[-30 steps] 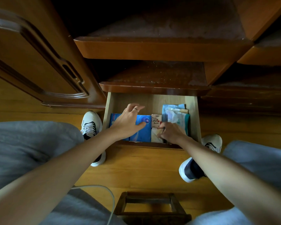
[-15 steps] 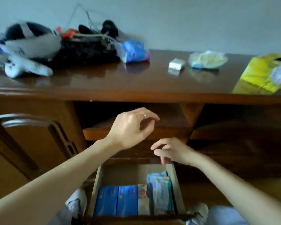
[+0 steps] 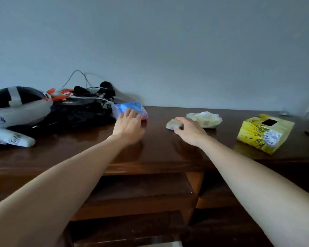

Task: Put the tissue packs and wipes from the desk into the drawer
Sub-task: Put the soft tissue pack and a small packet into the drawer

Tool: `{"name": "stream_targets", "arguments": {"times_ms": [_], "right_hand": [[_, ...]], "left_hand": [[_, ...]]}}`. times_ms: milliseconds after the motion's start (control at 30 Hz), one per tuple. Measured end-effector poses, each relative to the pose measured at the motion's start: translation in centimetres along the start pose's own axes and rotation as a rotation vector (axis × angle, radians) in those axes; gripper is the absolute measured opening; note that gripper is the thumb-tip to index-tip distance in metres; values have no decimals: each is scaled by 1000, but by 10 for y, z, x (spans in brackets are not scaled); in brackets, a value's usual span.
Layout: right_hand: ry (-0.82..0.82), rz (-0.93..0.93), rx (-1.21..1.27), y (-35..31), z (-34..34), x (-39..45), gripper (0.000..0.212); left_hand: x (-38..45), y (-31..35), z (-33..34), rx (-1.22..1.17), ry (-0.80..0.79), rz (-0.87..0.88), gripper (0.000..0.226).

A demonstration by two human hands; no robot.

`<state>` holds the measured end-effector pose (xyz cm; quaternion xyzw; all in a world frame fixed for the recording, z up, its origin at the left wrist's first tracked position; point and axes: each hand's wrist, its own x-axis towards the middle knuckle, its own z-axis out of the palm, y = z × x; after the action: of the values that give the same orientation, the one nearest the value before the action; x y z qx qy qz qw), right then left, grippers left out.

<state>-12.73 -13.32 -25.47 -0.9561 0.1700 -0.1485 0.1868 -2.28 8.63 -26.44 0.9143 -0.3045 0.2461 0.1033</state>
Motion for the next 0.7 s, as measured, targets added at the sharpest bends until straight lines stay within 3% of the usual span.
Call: {"name": "stream_targets", "arguments": {"times_ms": [133,233,333,433,533,700], "right_hand": [[-76,54,-183,11,39,33,54],[44,7,-247,12,52,45,47],[118,-71,-209,13,56,49,34],[87,-45,-163,11,53,46,22],[73,-75,-159,9,45,34,20],[94,-160,-109,-7,44,-11,36]], "left_hand": [[30,-25,25,30,-176,-204,72],[49,-37,37,68,-285,-196,75],[60,-35,41,220,-247,-135,49],[60,-27,38,266,-225,-51,29],[45,-21,28,115,-181,-3,25],[-22,-17,6,68,-111,110,29]]}}
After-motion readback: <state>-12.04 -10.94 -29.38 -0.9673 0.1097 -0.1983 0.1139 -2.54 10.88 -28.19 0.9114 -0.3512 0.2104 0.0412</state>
